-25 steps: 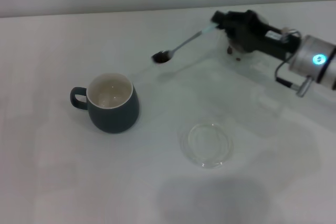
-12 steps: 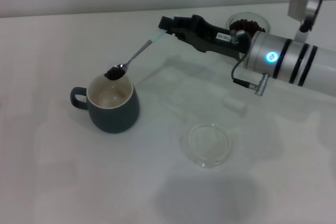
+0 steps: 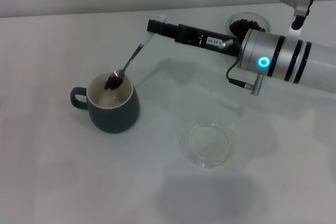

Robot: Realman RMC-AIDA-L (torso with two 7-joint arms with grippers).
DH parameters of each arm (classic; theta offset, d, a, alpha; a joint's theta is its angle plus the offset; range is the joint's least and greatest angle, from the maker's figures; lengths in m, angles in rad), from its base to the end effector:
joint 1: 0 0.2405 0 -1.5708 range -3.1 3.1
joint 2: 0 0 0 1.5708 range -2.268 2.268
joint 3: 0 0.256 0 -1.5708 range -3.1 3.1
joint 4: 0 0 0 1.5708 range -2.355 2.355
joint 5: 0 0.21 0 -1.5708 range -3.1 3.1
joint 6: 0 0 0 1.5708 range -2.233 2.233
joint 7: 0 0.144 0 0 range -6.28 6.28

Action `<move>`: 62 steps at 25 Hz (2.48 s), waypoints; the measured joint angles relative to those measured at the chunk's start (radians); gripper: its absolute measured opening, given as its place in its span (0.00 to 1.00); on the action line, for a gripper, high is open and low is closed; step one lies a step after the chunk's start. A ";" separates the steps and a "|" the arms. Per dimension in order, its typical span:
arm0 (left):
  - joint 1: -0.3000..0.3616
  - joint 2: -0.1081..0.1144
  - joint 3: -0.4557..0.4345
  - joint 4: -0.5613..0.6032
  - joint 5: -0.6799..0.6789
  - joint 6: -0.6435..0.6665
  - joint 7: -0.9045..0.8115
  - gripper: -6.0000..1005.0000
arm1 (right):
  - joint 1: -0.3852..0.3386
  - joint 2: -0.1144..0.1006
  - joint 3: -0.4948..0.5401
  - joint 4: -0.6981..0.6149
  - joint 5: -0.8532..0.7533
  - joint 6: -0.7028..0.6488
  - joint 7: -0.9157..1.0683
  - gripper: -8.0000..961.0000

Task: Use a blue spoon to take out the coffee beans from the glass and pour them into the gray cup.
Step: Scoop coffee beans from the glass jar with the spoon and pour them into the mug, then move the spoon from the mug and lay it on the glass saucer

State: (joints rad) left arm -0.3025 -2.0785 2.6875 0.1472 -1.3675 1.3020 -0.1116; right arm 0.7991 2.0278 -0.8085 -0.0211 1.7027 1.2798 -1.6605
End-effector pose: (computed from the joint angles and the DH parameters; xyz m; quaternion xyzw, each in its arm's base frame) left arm -0.3711 0.2733 0.0004 -0.6278 -0.2697 -0.2828 0.6732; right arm 0.2119 0.3775 -0.0574 -0.7974 0.4406 0.3989 0.1046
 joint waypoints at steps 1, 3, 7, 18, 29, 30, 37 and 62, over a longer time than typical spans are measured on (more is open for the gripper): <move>0.000 0.000 0.000 0.000 0.000 0.000 0.000 0.77 | 0.003 0.000 -0.009 0.000 0.000 0.011 -0.044 0.27; -0.002 0.000 0.000 0.000 -0.001 -0.001 -0.001 0.77 | 0.009 0.000 -0.019 0.004 0.000 0.030 -0.127 0.27; -0.008 0.000 0.000 0.000 -0.001 -0.011 -0.003 0.77 | 0.014 0.000 -0.026 0.017 0.000 0.053 -0.280 0.27; -0.014 0.000 0.000 0.000 -0.001 -0.012 -0.003 0.77 | -0.178 -0.019 -0.013 -0.225 0.035 0.233 -0.069 0.28; -0.015 0.000 -0.001 -0.008 -0.002 -0.011 -0.003 0.77 | -0.430 -0.114 -0.048 -0.390 -0.078 0.285 0.106 0.29; -0.015 0.000 -0.001 -0.008 -0.002 -0.011 -0.003 0.77 | -0.435 -0.113 -0.047 -0.390 -0.096 0.282 0.106 0.29; -0.032 0.000 -0.001 -0.008 -0.002 -0.012 0.000 0.77 | -0.438 -0.088 -0.049 -0.380 -0.198 0.242 0.107 0.29; -0.030 0.000 -0.001 -0.009 -0.002 -0.021 0.001 0.77 | -0.391 -0.042 -0.060 -0.348 -0.287 0.093 0.108 0.31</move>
State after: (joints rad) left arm -0.3324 -2.0785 2.6860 0.1380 -1.3699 1.2808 -0.1104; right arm 0.4083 1.9854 -0.8683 -0.3690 1.4156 1.3727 -1.5526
